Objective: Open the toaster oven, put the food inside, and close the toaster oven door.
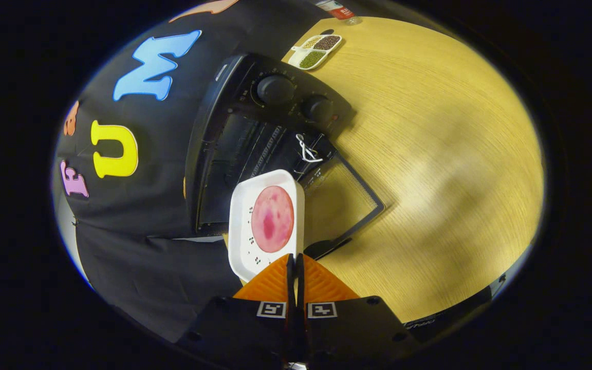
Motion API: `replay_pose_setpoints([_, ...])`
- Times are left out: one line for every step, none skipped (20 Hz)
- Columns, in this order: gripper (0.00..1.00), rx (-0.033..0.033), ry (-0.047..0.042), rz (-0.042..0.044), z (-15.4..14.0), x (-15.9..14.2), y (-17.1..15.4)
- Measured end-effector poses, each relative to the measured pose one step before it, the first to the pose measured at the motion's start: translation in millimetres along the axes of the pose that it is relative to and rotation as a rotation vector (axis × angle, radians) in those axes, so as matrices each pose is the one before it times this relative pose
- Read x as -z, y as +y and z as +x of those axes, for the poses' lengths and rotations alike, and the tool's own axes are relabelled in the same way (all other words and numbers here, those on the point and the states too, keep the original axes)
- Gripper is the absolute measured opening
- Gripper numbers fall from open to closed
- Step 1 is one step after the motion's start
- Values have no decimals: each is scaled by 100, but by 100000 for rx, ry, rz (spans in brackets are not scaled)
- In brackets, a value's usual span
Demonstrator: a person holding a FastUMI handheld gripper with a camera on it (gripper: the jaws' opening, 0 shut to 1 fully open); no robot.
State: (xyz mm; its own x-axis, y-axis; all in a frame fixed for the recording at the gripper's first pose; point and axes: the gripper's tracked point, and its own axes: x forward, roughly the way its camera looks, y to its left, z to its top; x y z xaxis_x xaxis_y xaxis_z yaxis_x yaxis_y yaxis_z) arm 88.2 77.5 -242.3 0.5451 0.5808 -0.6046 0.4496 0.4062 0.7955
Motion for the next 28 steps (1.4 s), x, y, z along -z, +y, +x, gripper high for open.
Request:
replay_pose_setpoints([1, -515, -379, 755, 622, -204, 266])
replay_pose_setpoints([1, -822, -680, 1087, 522, -319, 314])
replay_pose_setpoints([1, -426, -372, 1567, 646, -224, 282])
replay_pose_setpoints([1, -547, -537, 1656, 627, -268, 309])
replay_pose_setpoints([1, 4, -856, 1162, 479, -212, 189])
replay_pose_setpoints([1, -27, -1215, 434, 557, -422, 181])
replay_pose_setpoints([1, -60, -1266, -394, 669, -417, 151])
replay_pose_setpoints([1, 255, -1187, -194, 535, -416, 83])
replay_pose_setpoints([1, -483, -1608, 116, 522, -517, 235])
replay_pose_setpoints([2, -810, -1610, 300, 463, -556, 327])
replay_pose_setpoints([1, -1018, -1367, 296, 496, -393, 400])
replay_pose_setpoints([1, -784, -1434, -664, 640, -287, 262])
replay_pose_setpoints([1, -161, -1441, -312, 393, -256, 166])
replay_pose_setpoints([1, -451, -1259, 253, 595, -391, 119])
replay_pose_setpoints([1, -215, -1226, 1053, 444, -199, 80])
replay_pose_setpoints([1, -452, -1351, 1191, 514, -387, 152])
replay_pose_setpoints([1, -566, -1594, 1120, 447, -312, 228])
replay_pose_setpoints([2, -400, -1586, 1223, 432, -381, 239])
replay_pose_setpoints([2, -325, -1654, 1443, 380, -463, 238])
replay_pose_setpoints([2, -355, -1201, 640, 353, -279, 268])
replay_pose_setpoints([2, -47, -1580, 242, 384, -402, 174])
replay_pose_setpoints([2, -363, -1610, 357, 400, -293, 146])
replay_pose_setpoints([2, 10, -969, 733, 213, -177, -128])
replay_pose_setpoints([2, -728, -305, 1330, 356, 51, 538])
replay_pose_setpoints([2, -967, 100, 1455, 316, 28, 340])
replay_pose_setpoints([2, -1122, -191, 1381, 475, -18, 404])
replay_pose_setpoints([4, 138, -421, 284, 222, 50, 153])
replay_pose_setpoints([4, 452, -983, -946, 263, -67, -68])
